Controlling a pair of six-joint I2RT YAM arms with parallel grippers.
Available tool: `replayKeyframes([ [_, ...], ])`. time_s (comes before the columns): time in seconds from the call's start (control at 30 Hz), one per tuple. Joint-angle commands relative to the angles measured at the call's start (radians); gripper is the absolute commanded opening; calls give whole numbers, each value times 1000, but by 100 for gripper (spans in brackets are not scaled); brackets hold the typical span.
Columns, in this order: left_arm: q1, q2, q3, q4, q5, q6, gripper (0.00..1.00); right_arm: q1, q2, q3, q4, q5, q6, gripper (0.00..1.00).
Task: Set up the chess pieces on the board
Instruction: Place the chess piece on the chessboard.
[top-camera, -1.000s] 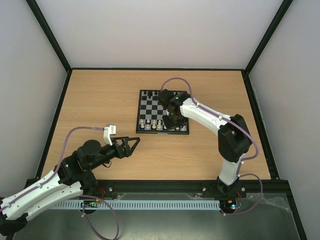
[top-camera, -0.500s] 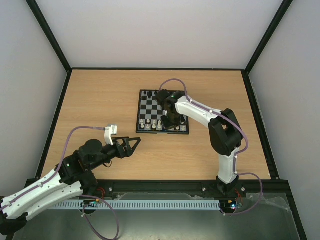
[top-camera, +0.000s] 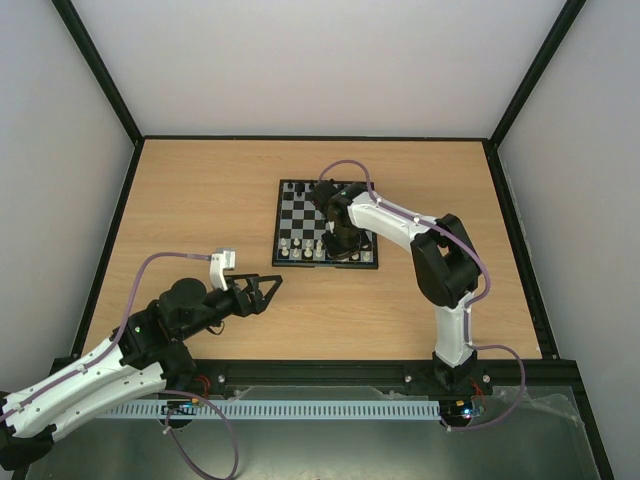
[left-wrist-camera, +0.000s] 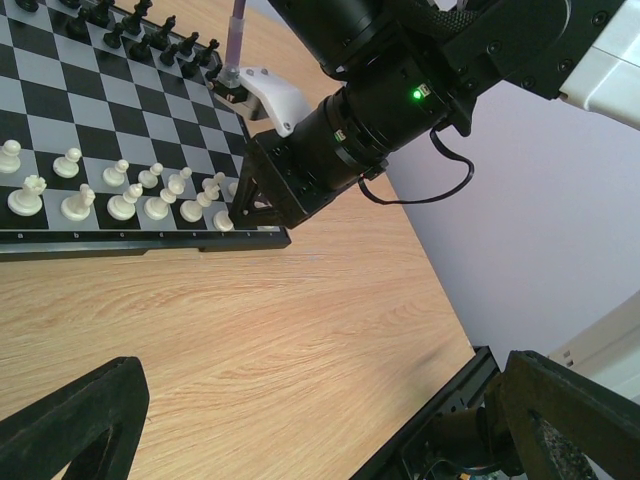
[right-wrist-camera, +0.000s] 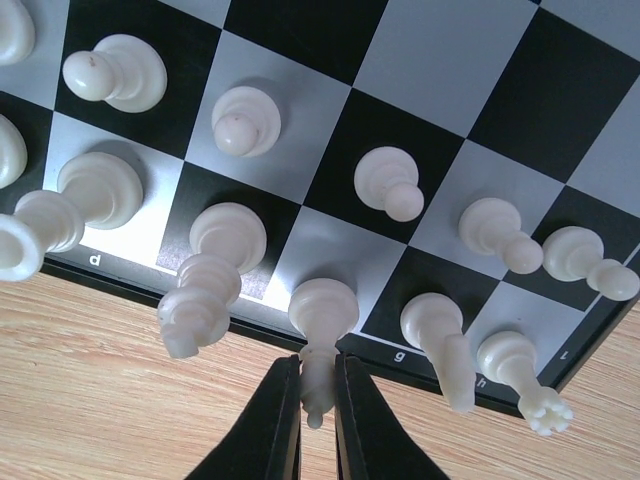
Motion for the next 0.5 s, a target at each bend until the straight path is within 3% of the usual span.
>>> replayKeyframes([
  [0.0, 1, 0, -5, 4, -12, 16, 99, -7, 27, 26, -23, -2, -14, 7],
  [0.47, 1, 0, -6, 5, -12, 17, 99, -16, 46, 27, -5, 5, -18, 7],
])
